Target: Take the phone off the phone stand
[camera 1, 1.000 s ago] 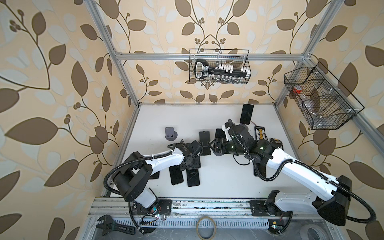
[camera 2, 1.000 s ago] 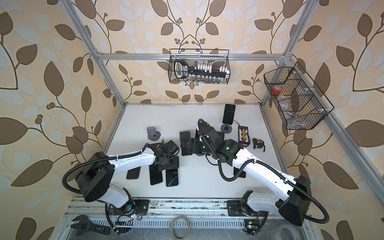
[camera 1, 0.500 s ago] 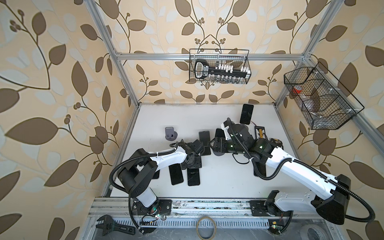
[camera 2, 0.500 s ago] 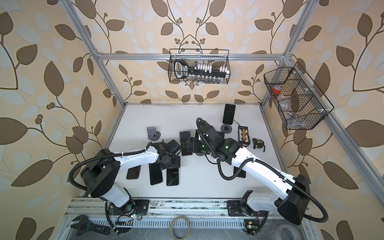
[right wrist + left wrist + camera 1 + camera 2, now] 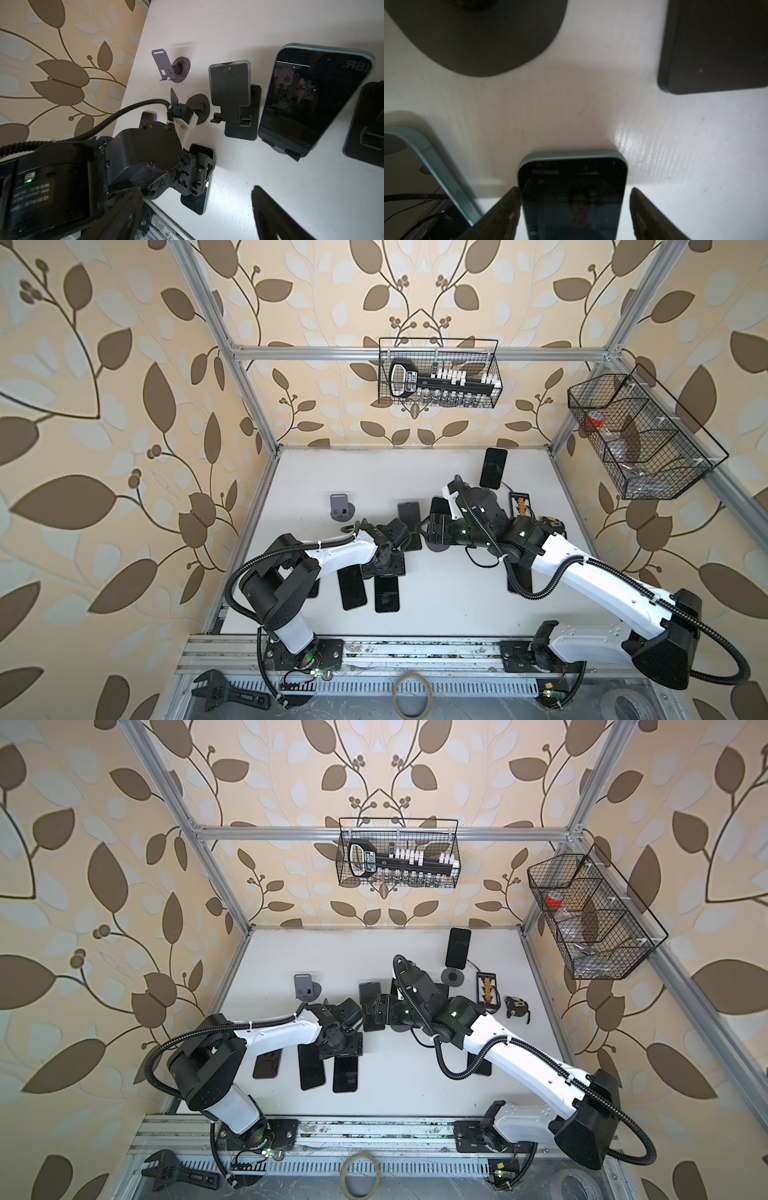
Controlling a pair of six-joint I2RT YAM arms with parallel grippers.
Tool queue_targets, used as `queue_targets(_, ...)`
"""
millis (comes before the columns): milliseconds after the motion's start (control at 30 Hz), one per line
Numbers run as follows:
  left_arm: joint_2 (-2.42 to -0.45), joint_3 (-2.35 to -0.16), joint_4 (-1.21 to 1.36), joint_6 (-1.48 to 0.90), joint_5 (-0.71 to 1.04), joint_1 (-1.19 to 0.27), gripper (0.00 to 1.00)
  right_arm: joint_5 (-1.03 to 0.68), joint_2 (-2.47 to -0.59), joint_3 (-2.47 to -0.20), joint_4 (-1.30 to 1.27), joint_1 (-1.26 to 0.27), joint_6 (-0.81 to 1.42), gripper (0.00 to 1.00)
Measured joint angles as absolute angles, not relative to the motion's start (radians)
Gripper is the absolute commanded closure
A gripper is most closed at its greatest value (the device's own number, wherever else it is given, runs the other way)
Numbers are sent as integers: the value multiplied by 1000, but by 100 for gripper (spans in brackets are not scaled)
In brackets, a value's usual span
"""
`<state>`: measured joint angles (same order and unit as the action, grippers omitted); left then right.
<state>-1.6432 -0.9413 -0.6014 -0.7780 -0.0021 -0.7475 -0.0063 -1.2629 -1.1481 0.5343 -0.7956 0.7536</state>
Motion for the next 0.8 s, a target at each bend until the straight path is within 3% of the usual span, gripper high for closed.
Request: queue_targets(800,-1610,-988,-636,-752,-10,-760,12,12,-1247,-1162,530,-796,750,16)
